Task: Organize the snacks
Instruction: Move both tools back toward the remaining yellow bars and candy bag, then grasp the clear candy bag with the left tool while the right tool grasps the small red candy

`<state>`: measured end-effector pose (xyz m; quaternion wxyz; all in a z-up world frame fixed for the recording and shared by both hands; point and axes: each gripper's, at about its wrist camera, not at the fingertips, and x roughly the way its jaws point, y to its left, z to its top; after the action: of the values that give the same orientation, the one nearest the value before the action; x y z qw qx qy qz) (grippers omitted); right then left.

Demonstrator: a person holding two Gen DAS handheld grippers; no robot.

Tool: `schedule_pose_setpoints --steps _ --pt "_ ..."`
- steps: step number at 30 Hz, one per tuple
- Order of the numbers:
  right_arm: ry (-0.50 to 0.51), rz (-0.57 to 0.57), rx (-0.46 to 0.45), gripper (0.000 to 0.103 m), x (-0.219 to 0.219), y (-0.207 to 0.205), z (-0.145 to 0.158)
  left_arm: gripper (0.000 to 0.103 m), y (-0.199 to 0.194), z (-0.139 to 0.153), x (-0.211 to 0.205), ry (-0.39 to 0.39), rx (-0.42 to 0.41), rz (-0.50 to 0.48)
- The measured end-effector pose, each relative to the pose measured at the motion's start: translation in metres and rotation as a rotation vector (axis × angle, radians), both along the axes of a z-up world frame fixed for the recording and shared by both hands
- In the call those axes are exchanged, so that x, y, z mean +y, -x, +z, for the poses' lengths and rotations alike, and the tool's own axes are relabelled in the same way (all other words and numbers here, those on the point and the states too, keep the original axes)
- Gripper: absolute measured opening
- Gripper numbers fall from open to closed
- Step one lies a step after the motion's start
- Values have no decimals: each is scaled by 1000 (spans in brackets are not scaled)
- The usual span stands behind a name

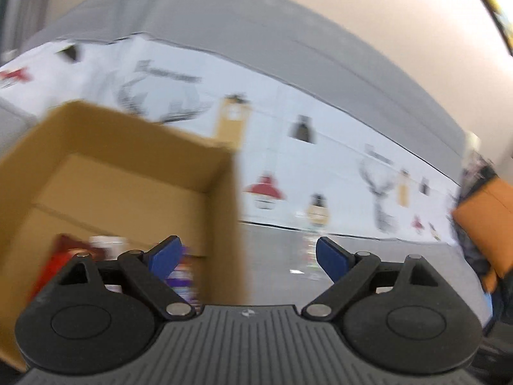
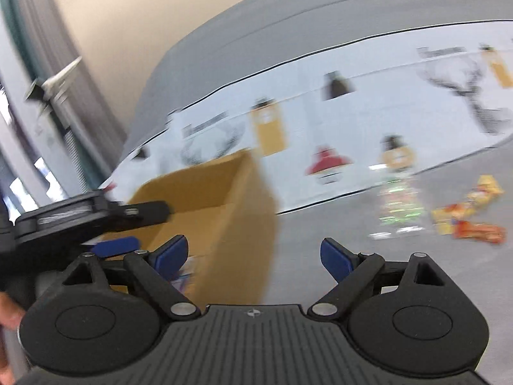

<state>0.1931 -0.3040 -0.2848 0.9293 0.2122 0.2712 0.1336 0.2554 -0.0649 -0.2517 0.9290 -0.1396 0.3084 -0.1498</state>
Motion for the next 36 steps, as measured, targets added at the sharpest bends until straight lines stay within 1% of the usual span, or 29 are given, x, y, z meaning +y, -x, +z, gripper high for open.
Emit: schedule_pose_setpoints --steps 2,3,4,5,7,9,10,11,12,16,20,21,22,23,24,26,28,29,30,31,33,34,36 --pt "24 -43 -3 90 -32 3 -8 94 -2 -2 -34 -21 -23 -52" --pt "43 -59 -5 89 -45 2 -13 94 -6 -6 -51 -29 -20 -78" --pt "69 -69 -5 87 -60 0 -19 94 -11 -11 -69 -39 -8 -105" --pt "91 -81 0 84 -73 -3 -26 94 -17 -18 -85 -44 12 -125" --pt "92 -104 26 78 -103 -10 -42 94 -31 -34 -113 -30 71 -158" --pt "61 -120 81 61 -131 -21 -62 94 -46 -52 -133 -26 113 -175" --pt "60 -136 115 57 -139 -28 -70 94 -55 -62 -142 -42 128 -174" --pt "68 -148 147 48 -147 -34 -78 94 -62 -70 -150 -58 137 -172" --pt "95 -151 167 46 -152 -39 -84 94 -69 -78 -155 -70 143 -171" --pt "240 -111 190 45 -153 -58 -98 94 -93 -111 -164 -98 182 -156" --pt "319 -62 204 45 -160 -67 -112 94 -117 -137 -176 -104 209 -148" --pt "322 -56 206 45 -162 -70 -114 94 -123 -142 -181 -105 206 -155" --pt "317 -50 208 45 -165 -72 -116 93 -129 -147 -186 -126 205 -154" --pt "312 -48 207 45 -168 -76 -115 93 -132 -150 -191 -146 195 -146" --pt "308 -45 201 45 -170 -79 -114 93 -136 -153 -196 -171 153 -136" --pt "309 -38 192 45 -173 -83 -114 92 -143 -157 -206 -214 110 -149" --pt "322 -18 190 46 -173 -90 -118 76 -145 -159 -211 -251 64 -176" --pt "328 1 190 46 -173 -94 -120 70 -146 -158 -211 -233 62 -201" --pt "324 32 191 46 -172 -97 -123 57 -147 -157 -210 -230 68 -200" --pt "324 55 194 47 -171 -99 -126 42 -148 -155 -207 -223 77 -188" --pt "389 100 181 50 -163 -97 -128 26 -149 -153 -200 -186 102 -184" --pt "427 130 180 51 -158 -96 -127 22 -149 -152 -196 -169 116 -183" --pt "476 157 174 51 -151 -93 -128 20 -146 -149 -194 -165 130 -184"
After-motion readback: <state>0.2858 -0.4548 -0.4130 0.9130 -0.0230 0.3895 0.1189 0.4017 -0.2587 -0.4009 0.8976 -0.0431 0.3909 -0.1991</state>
